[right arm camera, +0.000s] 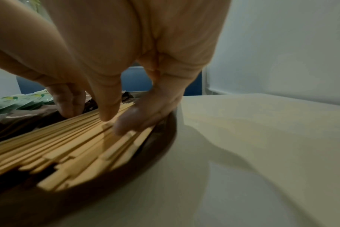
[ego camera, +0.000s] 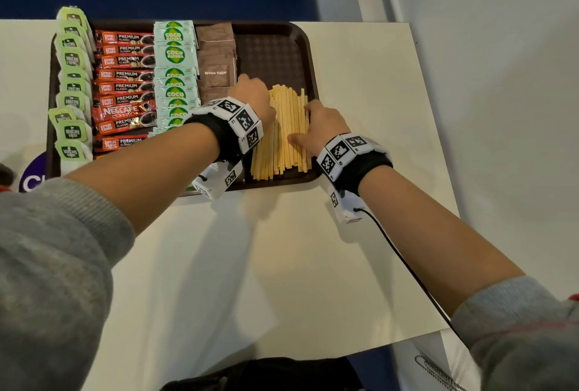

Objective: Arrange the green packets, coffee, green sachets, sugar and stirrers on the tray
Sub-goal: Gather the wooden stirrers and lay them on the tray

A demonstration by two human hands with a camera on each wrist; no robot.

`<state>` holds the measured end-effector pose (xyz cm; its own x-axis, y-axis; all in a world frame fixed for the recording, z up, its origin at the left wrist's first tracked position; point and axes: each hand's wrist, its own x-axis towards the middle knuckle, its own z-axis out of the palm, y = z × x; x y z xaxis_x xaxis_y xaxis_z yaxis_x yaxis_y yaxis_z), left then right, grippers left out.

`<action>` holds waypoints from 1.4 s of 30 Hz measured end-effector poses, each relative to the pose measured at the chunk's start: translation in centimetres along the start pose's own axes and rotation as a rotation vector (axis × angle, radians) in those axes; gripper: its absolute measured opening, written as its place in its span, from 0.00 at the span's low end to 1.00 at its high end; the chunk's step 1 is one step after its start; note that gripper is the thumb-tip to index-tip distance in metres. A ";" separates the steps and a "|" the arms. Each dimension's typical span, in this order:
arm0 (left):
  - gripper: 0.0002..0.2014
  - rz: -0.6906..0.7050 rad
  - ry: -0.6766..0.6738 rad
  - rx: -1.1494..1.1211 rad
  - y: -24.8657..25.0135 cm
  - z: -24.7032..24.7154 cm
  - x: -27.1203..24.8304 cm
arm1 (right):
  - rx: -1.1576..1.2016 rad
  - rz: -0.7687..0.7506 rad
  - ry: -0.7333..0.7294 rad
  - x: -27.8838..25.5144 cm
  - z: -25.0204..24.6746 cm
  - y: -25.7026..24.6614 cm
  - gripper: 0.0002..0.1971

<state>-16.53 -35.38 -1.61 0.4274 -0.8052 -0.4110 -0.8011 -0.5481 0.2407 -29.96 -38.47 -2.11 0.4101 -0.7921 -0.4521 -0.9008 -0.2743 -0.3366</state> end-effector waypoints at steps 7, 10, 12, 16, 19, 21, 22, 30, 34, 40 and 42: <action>0.24 -0.028 -0.013 -0.009 -0.3 0.4 0.0 | -0.149 -0.253 0.135 2.8 -0.8 -1.9 0.34; 0.24 -0.032 -0.014 -0.009 -0.4 0.4 0.2 | -0.205 -0.276 0.061 4.0 -0.8 -2.5 0.34; 0.24 -0.032 -0.017 -0.018 -0.4 0.4 0.3 | -0.257 -0.269 0.006 4.5 -0.4 -2.8 0.33; 0.25 -0.049 -0.015 -0.083 -0.5 0.5 0.3 | -0.243 -0.311 0.013 4.4 0.5 -2.6 0.29; 0.26 -0.047 -0.031 -0.118 -0.5 0.6 0.3 | -0.251 -0.358 0.046 4.2 0.7 -2.3 0.26; 0.27 -0.049 -0.034 -0.132 -0.5 0.7 0.2 | -0.259 -0.367 0.056 4.2 0.5 -2.1 0.26; 0.27 -0.046 -0.030 -0.133 -0.4 0.7 0.1 | -0.254 -0.364 0.063 4.1 0.5 -2.0 0.27; 0.30 0.028 -0.080 -0.046 -0.6 0.4 0.0 | -0.272 -0.358 -0.007 3.7 0.6 -1.8 0.29; 0.29 0.040 -0.077 -0.055 -0.9 0.3 -0.2 | -0.255 -0.342 -0.017 3.7 0.3 -2.1 0.27; 0.29 0.020 -0.043 -0.060 -0.7 0.3 -0.7 | -0.183 -0.327 -0.023 3.4 -0.1 -1.7 0.31; 0.29 0.014 -0.036 -0.036 -0.6 0.2 -0.8 | -0.210 -0.322 -0.041 3.3 -0.2 -1.5 0.32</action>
<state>-16.50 -34.35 -1.63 0.4002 -0.8048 -0.4384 -0.7913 -0.5448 0.2777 -27.24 -40.77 -2.92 0.6787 -0.6256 -0.3847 -0.7325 -0.6148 -0.2923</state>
